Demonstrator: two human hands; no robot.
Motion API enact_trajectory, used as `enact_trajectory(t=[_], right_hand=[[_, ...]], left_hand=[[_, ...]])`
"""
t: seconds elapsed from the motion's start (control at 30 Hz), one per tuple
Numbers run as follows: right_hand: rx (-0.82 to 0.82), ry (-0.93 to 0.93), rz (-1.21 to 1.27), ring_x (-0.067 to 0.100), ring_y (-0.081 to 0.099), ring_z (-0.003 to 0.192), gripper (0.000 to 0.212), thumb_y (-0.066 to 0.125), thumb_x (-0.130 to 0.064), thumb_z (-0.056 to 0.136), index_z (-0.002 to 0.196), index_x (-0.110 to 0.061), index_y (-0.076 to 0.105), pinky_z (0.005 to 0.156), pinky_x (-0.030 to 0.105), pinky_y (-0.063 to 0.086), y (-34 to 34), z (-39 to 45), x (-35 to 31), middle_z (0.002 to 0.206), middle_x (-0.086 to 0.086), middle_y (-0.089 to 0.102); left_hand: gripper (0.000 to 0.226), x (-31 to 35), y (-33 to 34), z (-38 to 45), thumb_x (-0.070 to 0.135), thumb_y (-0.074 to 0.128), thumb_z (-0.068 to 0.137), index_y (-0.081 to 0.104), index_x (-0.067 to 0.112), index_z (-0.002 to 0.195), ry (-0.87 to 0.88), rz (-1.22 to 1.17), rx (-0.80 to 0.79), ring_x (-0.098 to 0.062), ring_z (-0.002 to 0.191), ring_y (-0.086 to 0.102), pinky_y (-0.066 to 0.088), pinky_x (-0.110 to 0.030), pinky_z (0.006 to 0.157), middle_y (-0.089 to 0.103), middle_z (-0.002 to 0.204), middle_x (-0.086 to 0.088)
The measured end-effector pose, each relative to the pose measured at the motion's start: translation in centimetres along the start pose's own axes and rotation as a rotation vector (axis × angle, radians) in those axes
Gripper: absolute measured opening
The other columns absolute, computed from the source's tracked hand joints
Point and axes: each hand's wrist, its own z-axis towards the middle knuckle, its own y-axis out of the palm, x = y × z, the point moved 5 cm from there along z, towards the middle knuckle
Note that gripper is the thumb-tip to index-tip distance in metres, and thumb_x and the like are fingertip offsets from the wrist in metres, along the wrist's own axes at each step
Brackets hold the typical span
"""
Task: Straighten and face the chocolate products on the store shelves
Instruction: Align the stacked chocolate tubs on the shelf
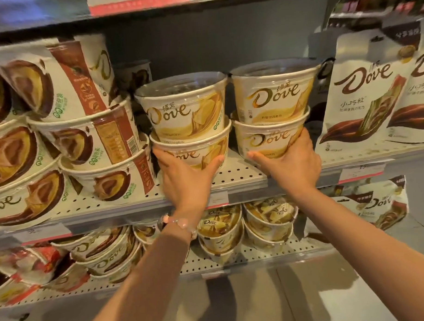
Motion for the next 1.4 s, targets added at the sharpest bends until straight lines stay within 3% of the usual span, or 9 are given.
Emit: enact_trajectory(t=[0.17,0.43,0.6,0.7,0.8,0.9,1.03,1.2,1.4], right_hand=[[-0.037,0.007,0.078,0.030,0.047,0.123,0.113,0.075,-0.069,0.049,0.136,-0.010,0.034,0.101,0.049,0.041,0.0,0.4,0.3,0.134,0.008,0.050],[-0.011,-0.077,0.062,0.027,0.046,0.125,0.109,0.071,-0.071,0.054,0.135,-0.008,0.034,0.103,0.048,0.038,0.4,0.5,0.7,0.134,0.008,0.050],[-0.082,-0.160,0.133,0.025,0.032,0.135,0.105,0.070,-0.058,0.069,0.144,-0.005,0.019,0.112,0.045,0.027,-0.1,-0.1,0.8,0.147,0.010,0.034],[-0.018,-0.360,0.314,0.018,0.022,0.138,0.084,0.067,-0.037,0.082,0.144,-0.004,0.020,0.115,0.029,0.022,-1.4,-2.9,1.6,0.149,0.011,0.025],[0.032,-0.602,0.385,0.009,0.034,0.124,0.052,0.065,-0.018,0.084,0.127,-0.003,0.042,0.102,0.013,0.030,-2.0,-6.1,4.1,0.132,0.005,0.035],[-0.082,-0.536,0.387,-0.007,0.040,0.104,0.035,0.065,-0.019,0.084,0.114,-0.014,0.046,0.089,0.005,0.031,-0.6,-7.5,8.8,0.113,-0.004,0.041],[-0.265,-0.186,0.306,-0.003,0.039,0.103,0.061,0.074,-0.033,0.074,0.124,-0.024,0.040,0.083,0.003,0.032,3.2,-9.3,15.7,0.116,-0.008,0.036],[-0.355,-0.075,0.236,0.009,0.026,0.127,0.103,0.085,-0.031,0.061,0.143,-0.017,0.023,0.102,0.018,0.024,7.1,-10.5,18.5,0.140,0.006,0.030],[-0.331,0.083,0.284,0.018,0.030,0.134,0.118,0.091,-0.031,0.051,0.144,-0.018,0.021,0.109,0.042,0.035,10.4,-10.5,18.6,0.144,0.002,0.036]], left_hand=[[0.140,-0.2,-0.2,0.3,0.063,0.080,0.045,0.002,0.008,0.147,0.015,-0.020,0.024,-0.025,0.143,0.009,0.013,-0.035,0.114,0.012,0.155,-0.015],[0.137,-0.6,0.3,0.2,0.069,0.073,0.053,-0.003,0.003,0.147,0.120,-0.024,0.063,-0.026,0.143,0.011,0.009,-0.029,0.111,0.010,0.156,-0.016],[0.131,-0.3,-0.3,-1.0,0.066,0.071,0.061,-0.005,0.003,0.147,0.193,0.013,0.077,-0.025,0.143,0.015,0.015,-0.032,0.113,0.012,0.156,-0.015],[0.106,-0.9,-0.9,-3.3,0.054,0.069,0.073,0.007,0.011,0.147,0.311,-0.072,0.126,-0.020,0.142,0.013,0.017,-0.037,0.117,0.013,0.154,-0.009],[0.063,-2.3,-1.2,-7.3,0.034,0.067,0.079,0.036,0.013,0.129,0.502,-0.140,0.204,-0.014,0.125,0.032,0.032,-0.026,0.107,0.031,0.132,-0.005],[0.041,-5.2,-0.1,-10.5,0.023,0.064,0.076,0.046,0.002,0.106,0.638,-0.053,0.197,-0.015,0.100,0.040,0.034,-0.013,0.090,0.044,0.105,-0.016],[0.063,-10.5,3.4,-12.7,0.010,0.086,0.057,0.048,-0.010,0.103,0.428,0.001,0.112,-0.010,0.093,0.038,0.035,-0.011,0.086,0.044,0.098,-0.013],[0.120,-16.0,8.6,-13.0,0.018,0.094,0.042,0.024,0.009,0.139,-0.122,-0.127,-0.067,-0.022,0.129,0.029,0.031,-0.041,0.109,0.028,0.139,-0.012],[0.134,-18.0,11.8,-12.1,0.018,0.095,0.038,0.014,0.015,0.144,-0.150,-0.257,-0.135,-0.019,0.132,0.031,0.029,-0.033,0.110,0.030,0.142,-0.007]])
